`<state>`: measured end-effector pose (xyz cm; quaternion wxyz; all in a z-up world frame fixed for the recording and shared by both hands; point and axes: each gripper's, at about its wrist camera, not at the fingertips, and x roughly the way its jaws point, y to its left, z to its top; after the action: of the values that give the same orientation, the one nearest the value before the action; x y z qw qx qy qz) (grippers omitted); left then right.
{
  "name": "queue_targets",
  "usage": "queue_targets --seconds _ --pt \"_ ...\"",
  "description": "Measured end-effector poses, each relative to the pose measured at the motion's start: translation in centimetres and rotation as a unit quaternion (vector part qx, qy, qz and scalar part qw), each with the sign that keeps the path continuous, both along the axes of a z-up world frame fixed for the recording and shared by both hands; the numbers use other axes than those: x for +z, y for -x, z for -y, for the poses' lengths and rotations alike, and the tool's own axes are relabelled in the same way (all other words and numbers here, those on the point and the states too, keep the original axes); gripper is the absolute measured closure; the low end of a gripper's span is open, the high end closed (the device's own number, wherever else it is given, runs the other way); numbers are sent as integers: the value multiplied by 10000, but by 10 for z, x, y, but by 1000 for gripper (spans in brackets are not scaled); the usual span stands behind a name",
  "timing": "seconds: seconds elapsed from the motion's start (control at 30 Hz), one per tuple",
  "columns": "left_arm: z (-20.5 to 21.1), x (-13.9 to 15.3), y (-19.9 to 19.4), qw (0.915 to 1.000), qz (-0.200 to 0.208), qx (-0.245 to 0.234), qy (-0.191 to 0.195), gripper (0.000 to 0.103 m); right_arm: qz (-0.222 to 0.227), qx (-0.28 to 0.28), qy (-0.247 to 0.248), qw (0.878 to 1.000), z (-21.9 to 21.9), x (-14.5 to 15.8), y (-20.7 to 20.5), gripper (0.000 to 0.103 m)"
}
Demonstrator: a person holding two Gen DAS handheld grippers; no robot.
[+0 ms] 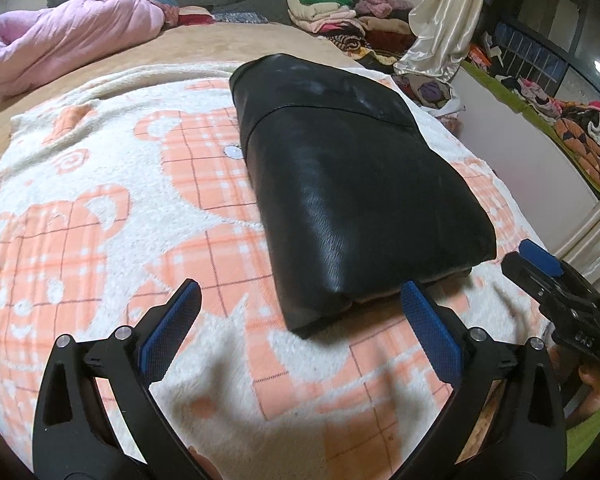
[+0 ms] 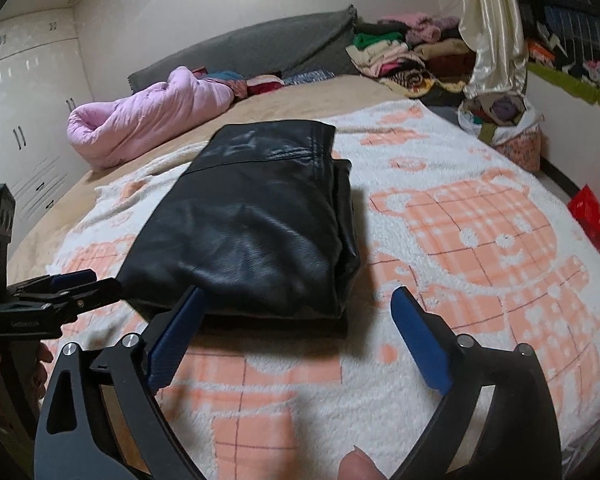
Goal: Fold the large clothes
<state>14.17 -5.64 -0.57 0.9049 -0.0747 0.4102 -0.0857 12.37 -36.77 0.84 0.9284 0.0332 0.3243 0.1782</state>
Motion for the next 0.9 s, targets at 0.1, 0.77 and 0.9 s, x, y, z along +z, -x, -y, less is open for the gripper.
queue_targets --seconds 0.1,0.77,0.9 --pt "-3 2 8 9999 111 43 -12 10 208 15 90 9997 -3 5 15 6" --pt "-11 -3 61 9993 327 143 -67 9 331 -102 610 9975 -7 -9 70 4" --pt "-16 -2 62 9993 305 184 -54 9 337 -163 611 9974 -6 -9 70 4"
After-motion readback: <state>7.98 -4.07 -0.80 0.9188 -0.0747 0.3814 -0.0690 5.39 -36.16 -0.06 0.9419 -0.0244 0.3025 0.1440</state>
